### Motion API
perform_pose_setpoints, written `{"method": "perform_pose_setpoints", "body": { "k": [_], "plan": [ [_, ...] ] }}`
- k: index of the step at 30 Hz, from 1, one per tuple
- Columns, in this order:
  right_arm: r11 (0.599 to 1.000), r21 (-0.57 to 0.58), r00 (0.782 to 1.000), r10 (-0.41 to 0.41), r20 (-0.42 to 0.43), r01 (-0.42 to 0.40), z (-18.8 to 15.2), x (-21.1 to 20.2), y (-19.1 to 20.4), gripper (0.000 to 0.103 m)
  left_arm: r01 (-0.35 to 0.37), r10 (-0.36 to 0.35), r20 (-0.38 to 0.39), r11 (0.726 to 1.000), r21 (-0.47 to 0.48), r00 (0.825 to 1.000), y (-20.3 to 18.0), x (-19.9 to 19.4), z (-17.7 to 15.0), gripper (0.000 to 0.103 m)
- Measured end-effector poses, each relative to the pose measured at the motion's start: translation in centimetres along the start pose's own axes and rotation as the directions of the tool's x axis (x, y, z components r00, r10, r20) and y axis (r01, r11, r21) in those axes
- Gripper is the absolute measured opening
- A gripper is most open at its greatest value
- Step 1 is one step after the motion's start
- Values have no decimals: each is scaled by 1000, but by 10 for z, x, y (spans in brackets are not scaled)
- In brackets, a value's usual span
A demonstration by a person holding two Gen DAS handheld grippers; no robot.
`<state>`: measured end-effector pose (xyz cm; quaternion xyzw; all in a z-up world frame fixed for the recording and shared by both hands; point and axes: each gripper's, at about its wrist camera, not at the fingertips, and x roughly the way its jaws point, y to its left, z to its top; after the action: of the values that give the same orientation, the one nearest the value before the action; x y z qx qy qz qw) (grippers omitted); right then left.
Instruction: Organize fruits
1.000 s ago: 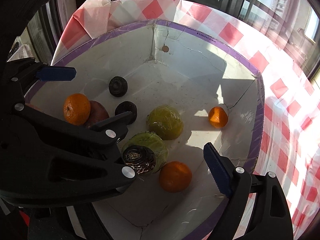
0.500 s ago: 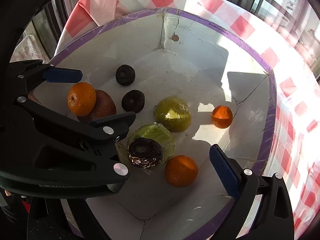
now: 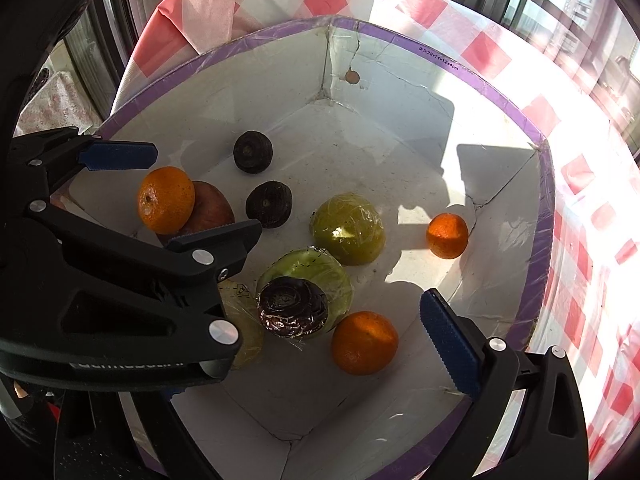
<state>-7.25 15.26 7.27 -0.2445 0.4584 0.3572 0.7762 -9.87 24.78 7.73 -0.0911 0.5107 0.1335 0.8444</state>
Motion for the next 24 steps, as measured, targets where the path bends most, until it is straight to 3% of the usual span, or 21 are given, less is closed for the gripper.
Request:
{"method": "perform_pose_setpoints", "body": {
  "k": [6, 12, 21, 24],
  "plan": [
    [1000, 1, 1000, 0, 0, 0, 0, 0, 0, 96, 0, 0, 0, 1000, -5, 1000, 2, -1, -1, 100],
    [1000, -1, 1000, 1, 1, -1, 0, 0, 0, 96, -59, 59, -15, 998, 16, 998, -1, 1, 0, 101],
    [1000, -1, 1000, 1, 2, -1, 0, 0, 0, 96, -33, 33, -20, 999, 2, 999, 1, 1, 0, 101],
    [1000, -1, 1000, 1, 2, -1, 0, 0, 0, 96, -78, 78, -29, 997, 11, 997, -1, 3, 1, 101]
  ]
}}
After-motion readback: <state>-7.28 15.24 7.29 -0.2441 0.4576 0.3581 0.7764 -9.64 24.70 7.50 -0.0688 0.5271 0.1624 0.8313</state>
